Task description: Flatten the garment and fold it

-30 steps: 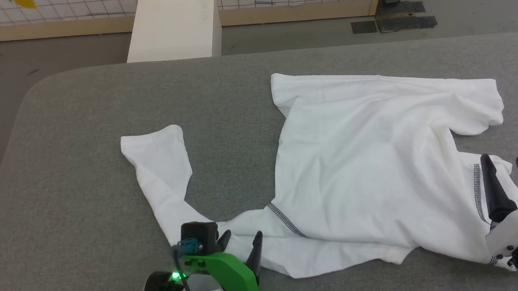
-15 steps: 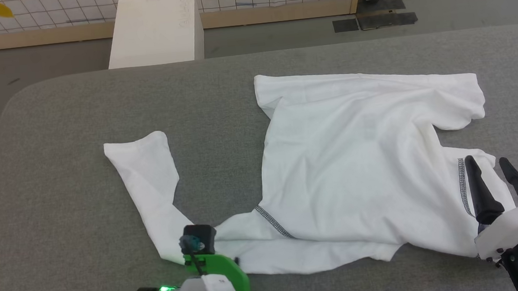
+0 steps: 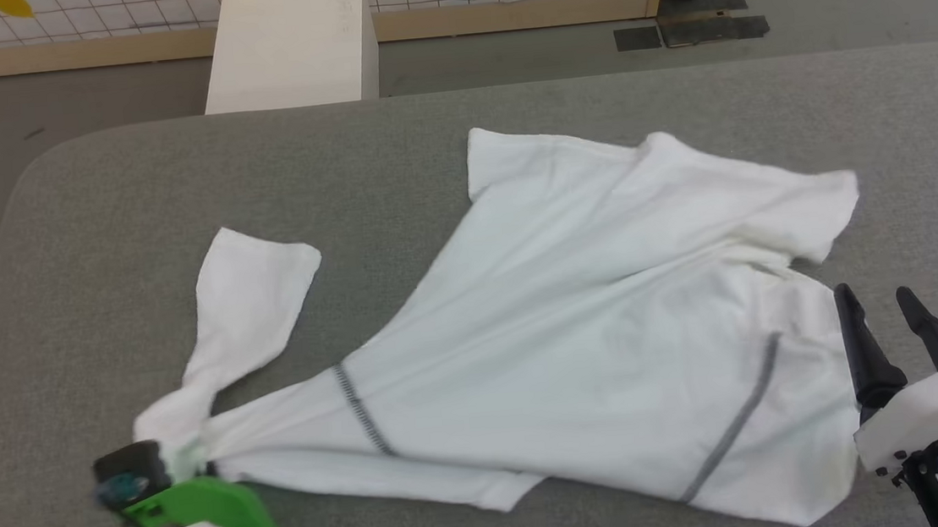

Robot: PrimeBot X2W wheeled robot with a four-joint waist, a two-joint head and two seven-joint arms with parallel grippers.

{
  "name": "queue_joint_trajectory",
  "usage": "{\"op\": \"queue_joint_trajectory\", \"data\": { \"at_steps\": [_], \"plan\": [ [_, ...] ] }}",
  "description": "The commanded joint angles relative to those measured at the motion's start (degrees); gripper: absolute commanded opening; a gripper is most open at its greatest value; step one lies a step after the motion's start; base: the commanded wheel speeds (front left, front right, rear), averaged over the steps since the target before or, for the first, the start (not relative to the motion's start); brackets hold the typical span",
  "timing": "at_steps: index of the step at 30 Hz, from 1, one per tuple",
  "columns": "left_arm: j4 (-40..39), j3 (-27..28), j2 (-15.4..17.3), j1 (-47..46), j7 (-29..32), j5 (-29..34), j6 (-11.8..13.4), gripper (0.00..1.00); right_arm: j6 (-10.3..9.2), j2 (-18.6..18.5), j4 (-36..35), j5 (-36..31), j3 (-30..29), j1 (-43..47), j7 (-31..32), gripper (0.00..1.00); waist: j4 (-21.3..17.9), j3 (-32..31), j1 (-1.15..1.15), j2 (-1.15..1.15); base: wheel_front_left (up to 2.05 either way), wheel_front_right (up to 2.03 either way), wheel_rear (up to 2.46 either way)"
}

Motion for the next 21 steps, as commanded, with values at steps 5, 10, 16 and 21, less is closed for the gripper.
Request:
{"op": "queue_joint_trajectory", "data": {
  "at_steps": [5,10,16,21],
  "plan": [
    [-1.11,2.57,-0.55,1.64,-5.8,-5.31,-3.8,1.0,-0.09,0.1,0.69,-1.08,0.81,0.55,1.38,1.0,0.3,0.26,0.0,0.0,0.0,0.0,0.0],
    [-3.93,1.99,-3.03,1.5,-18.12,-7.0,-10.02,1.0,-0.09,0.1,0.35,-2.29,2.34,1.46,2.65,1.0,0.48,0.34,0.0,0.0,0.0,0.0,0.0],
    [-3.7,-0.49,-3.95,-0.1,-29.19,-3.28,-14.03,1.0,-0.09,0.1,0.96,-5.31,2.88,2.31,6.97,1.0,1.07,0.63,0.0,0.0,0.0,0.0,0.0],
    [-4.24,-0.89,-5.29,-1.59,-30.38,-1.1,-15.22,1.0,-0.09,0.1,2.79,-8.68,-2.5,0.55,8.63,1.0,1.21,1.2,0.0,0.0,0.0,0.0,0.0]
  ]
}}
